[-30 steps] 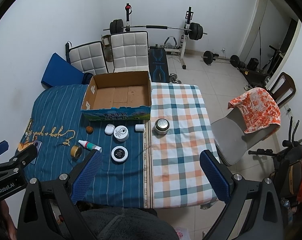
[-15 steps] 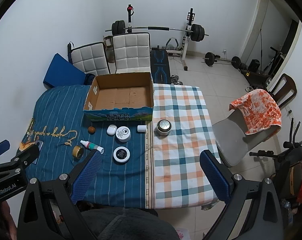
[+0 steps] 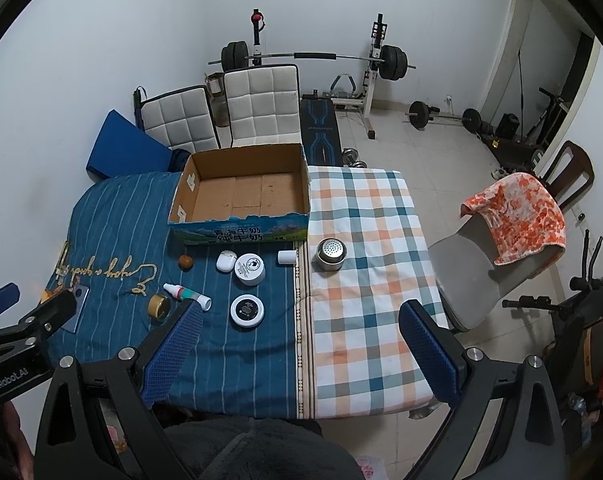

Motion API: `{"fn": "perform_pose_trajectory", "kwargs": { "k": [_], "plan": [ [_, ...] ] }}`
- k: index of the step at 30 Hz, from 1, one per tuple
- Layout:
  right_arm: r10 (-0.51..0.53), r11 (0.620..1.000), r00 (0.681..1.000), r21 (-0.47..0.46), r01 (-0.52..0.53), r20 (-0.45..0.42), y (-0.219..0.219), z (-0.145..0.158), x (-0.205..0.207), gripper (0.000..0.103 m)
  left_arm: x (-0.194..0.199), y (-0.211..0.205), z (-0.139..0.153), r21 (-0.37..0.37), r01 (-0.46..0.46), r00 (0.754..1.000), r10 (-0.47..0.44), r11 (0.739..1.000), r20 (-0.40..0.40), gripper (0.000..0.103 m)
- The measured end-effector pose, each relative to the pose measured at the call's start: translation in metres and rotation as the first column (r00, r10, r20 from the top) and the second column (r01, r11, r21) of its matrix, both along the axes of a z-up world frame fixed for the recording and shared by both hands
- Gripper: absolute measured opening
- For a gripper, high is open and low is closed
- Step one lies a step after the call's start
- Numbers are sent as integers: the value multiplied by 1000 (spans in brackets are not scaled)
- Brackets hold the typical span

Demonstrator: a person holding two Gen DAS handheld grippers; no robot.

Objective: Organize rigid objects
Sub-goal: 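Grasp the gold tin with the left tool while the right tool grasps the black-lid white jar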

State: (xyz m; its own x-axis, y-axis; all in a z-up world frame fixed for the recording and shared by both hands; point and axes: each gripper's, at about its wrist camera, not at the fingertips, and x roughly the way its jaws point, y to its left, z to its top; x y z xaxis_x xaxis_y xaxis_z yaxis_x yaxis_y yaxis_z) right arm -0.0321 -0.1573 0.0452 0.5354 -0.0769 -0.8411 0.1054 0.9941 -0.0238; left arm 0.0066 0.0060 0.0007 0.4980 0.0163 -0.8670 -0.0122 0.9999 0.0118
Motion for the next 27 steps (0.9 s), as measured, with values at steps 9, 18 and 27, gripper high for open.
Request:
{"fn": "perform_pose_trajectory", "kwargs": {
  "k": [9,18,27],
  "plan": [
    [-10,998,993,60,18,-121,-9,-69,56,100,56,45,-41,17,-97,993,98,995,-66,103],
    [42,997,947,76,-19,-319,13,-180,124,100,110,94,-135,54,-143,963,151,988,-223,103],
    [97,993,866,103,-53,-490,47,-316,173,100,143,114,-256,45,-94,912,104,995,-397,100]
  ]
}}
